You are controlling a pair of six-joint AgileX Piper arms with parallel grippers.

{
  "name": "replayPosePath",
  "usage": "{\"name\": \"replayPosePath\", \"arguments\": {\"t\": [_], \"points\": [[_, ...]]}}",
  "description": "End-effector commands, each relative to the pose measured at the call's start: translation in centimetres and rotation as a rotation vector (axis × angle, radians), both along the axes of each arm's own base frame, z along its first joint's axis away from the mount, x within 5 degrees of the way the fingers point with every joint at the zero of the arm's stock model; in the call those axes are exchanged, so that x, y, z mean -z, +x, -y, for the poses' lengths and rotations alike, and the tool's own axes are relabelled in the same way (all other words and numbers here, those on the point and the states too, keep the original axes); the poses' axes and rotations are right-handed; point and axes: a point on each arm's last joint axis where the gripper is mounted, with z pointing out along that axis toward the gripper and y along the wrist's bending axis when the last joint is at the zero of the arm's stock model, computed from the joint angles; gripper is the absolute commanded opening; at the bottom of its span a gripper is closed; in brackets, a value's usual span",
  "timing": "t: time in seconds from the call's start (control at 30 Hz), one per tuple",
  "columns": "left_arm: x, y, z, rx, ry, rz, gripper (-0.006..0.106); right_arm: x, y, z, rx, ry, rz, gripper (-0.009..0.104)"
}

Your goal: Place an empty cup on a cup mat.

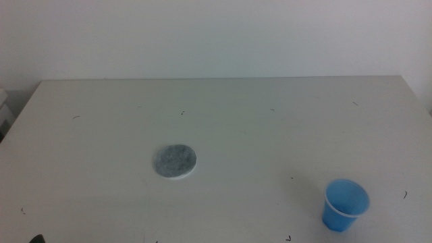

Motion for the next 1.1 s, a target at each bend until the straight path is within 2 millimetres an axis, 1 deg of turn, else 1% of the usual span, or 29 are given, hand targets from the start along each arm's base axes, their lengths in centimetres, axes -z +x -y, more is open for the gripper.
{"name": "replayPosePath", "arguments": {"t": [0.0, 0.17, 0.3, 0.63, 0.73, 0.9, 1.07], "points": [[-0.8, 0.1, 0.0, 0.000, -0.016, 0.084, 0.105, -2.4, -0.3, 0.0, -0.003, -0.025, 0.127, 0.082], [-0.8, 0.1, 0.0, 0.000, -0.016, 0.084, 0.105, -5.2, -0.6, 0.1, 0.010, -0.024, 0.121, 0.082], [-0.8, 0.1, 0.0, 0.000, -0.016, 0.084, 0.105, -7.6, -0.5, 0.1, 0.011, -0.023, 0.136, 0.082], [-0.8, 0.1, 0.0, 0.000, -0.016, 0.084, 0.105, -13.2, 1.3, 0.0, 0.004, 0.023, 0.131, 0.082], [-0.8, 0.1, 0.0, 0.000, -0.016, 0.084, 0.105, -14.6, 2.1, 0.1, 0.010, 0.029, 0.085, 0.082], [-0.8, 0.1, 0.0, 0.000, -0.016, 0.084, 0.105, -17.0, 2.9, 0.0, 0.017, 0.104, -0.079, 0.082], [-0.8, 0.1, 0.0, 0.000, -0.016, 0.084, 0.105, -20.4, 4.0, -0.3, 0.004, 0.147, -0.187, 0.082]]}}
